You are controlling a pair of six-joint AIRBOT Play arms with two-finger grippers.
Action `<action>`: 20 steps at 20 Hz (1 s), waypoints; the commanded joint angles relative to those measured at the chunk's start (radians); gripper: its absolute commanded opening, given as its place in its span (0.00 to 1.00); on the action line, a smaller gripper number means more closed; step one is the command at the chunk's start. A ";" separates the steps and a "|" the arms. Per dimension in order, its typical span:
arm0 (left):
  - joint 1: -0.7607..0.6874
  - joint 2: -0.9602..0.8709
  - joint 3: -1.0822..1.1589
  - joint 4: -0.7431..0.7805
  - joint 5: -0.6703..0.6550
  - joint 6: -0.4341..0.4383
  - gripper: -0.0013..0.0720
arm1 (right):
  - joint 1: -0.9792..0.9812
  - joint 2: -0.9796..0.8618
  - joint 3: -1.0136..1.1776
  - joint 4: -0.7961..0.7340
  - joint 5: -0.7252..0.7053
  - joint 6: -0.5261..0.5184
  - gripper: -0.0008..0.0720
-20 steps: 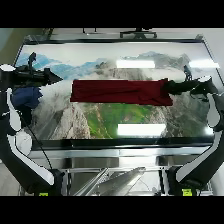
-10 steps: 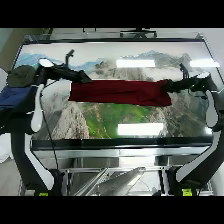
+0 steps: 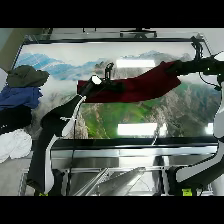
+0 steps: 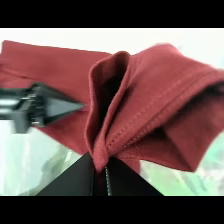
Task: Fold the shirts.
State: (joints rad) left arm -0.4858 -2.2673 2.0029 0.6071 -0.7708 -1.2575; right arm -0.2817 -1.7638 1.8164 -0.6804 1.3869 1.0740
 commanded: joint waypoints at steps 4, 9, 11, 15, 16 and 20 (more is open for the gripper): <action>-0.027 -0.055 0.052 -0.072 0.045 -0.123 0.02 | 0.051 0.032 0.051 0.016 0.061 0.024 0.04; 0.150 0.095 0.076 -0.315 -0.402 -0.016 0.02 | 0.118 0.031 0.052 0.063 0.016 0.083 0.04; 0.264 0.216 0.075 -0.414 -0.599 0.029 0.02 | 0.207 0.021 0.052 0.186 -0.092 0.082 0.04; 0.458 0.423 0.072 -0.468 -0.731 0.058 0.02 | 0.546 -0.097 0.052 0.316 -0.499 0.055 0.04; 0.493 0.471 0.037 -0.472 -0.741 0.085 0.02 | 0.643 -0.151 0.052 0.315 -0.615 0.055 0.04; 0.563 0.596 -0.137 -0.470 -0.755 0.159 0.02 | 0.921 -0.353 0.052 0.319 -1.024 0.048 0.91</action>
State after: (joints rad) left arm 0.0139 -1.7638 1.9591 0.1577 -1.4712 -1.1557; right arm 0.4541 -1.9965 1.8671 -0.3836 0.6930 1.1290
